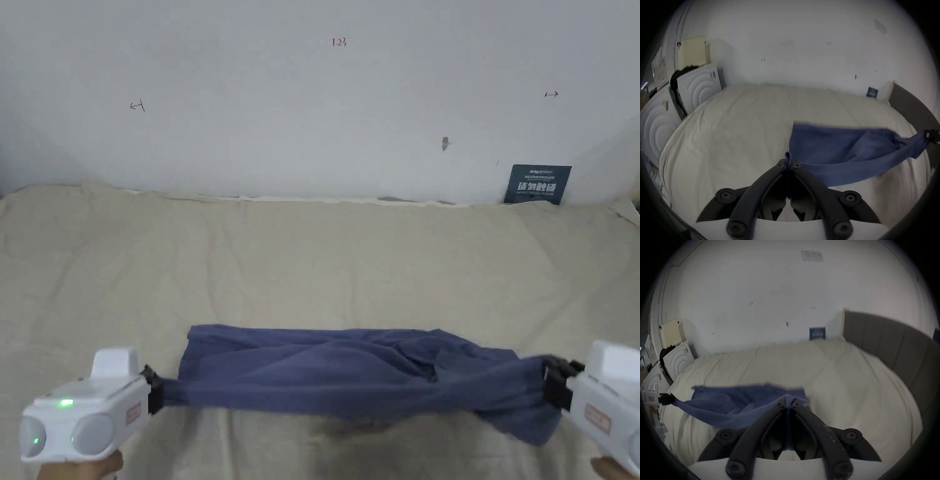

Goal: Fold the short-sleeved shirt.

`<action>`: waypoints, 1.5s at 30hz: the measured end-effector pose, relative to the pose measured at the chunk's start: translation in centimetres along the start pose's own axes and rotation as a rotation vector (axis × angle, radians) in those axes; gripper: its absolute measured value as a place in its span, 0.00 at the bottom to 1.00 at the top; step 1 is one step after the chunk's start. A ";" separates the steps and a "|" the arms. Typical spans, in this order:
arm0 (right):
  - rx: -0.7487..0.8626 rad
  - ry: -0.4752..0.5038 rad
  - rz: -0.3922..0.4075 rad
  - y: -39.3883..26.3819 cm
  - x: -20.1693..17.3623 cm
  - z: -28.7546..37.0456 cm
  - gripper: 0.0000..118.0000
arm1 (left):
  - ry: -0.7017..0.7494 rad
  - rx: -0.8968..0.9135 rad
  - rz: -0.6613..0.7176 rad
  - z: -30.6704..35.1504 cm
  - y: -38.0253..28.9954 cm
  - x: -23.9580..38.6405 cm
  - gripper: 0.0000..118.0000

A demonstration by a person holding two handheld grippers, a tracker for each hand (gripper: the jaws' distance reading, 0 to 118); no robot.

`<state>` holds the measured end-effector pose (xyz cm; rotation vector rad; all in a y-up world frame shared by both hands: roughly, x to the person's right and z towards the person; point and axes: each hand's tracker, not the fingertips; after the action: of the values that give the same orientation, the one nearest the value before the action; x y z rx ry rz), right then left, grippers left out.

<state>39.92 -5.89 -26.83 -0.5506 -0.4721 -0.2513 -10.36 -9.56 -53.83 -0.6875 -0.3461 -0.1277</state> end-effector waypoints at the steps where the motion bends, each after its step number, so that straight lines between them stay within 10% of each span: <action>1: -0.029 0.008 -0.015 -2.1 0.4 0.9 0.03 | -0.003 -0.024 0.015 1.2 -2.1 -0.4 0.02; 22: -0.409 -0.088 -0.106 -21.1 1.5 12.8 0.07 | 0.087 -0.267 0.131 12.9 -18.5 -3.5 0.06; 24: -0.410 -0.106 -0.098 -20.5 1.5 12.9 0.26 | 0.084 -0.276 0.147 13.3 -17.9 -3.4 0.32; 26: -0.396 -0.131 -0.091 -18.7 0.9 13.5 0.77 | 0.052 -0.261 0.207 14.0 -16.9 -3.3 0.88; 28: -0.303 -0.129 -0.066 -16.9 0.6 14.3 1.00 | 0.021 -0.181 0.228 15.4 -15.4 -2.5 1.00; 41: 0.351 -0.099 0.110 -5.5 -7.2 23.5 0.84 | -0.044 0.544 0.021 26.2 -5.8 6.9 0.90; 42: 0.376 -0.114 0.122 -5.4 -7.6 23.9 0.70 | -0.040 0.565 0.013 26.4 -5.9 7.4 0.78; 45: 0.395 -0.148 0.174 -5.7 -8.5 24.2 0.02 | -0.037 0.564 -0.014 26.3 -6.3 8.3 0.00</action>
<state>21.79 3.71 -10.36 -0.2214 -0.5966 0.0521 -11.17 2.47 -28.21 -0.1301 -0.4003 -0.0260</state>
